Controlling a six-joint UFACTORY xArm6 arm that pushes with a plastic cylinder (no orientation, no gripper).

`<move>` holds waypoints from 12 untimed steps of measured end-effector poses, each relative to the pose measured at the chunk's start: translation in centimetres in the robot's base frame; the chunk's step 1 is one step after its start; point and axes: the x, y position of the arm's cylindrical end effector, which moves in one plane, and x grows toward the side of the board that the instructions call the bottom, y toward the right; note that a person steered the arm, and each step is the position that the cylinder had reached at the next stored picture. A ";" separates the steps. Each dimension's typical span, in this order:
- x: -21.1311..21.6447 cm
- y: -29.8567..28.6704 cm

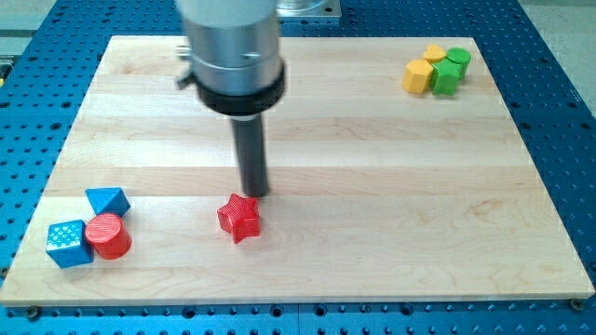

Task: Push the red star into the triangle and red circle

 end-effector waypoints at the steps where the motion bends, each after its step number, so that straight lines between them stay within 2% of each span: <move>1: 3.0 2.2; 2: 4.2 -0.7; 4: 3.1 -8.1; 5: 3.2 -8.7; 7: 5.8 -6.2; 8: 6.9 -7.9; 10: 5.4 -11.4; 11: 5.4 -11.4; 12: 5.4 -8.6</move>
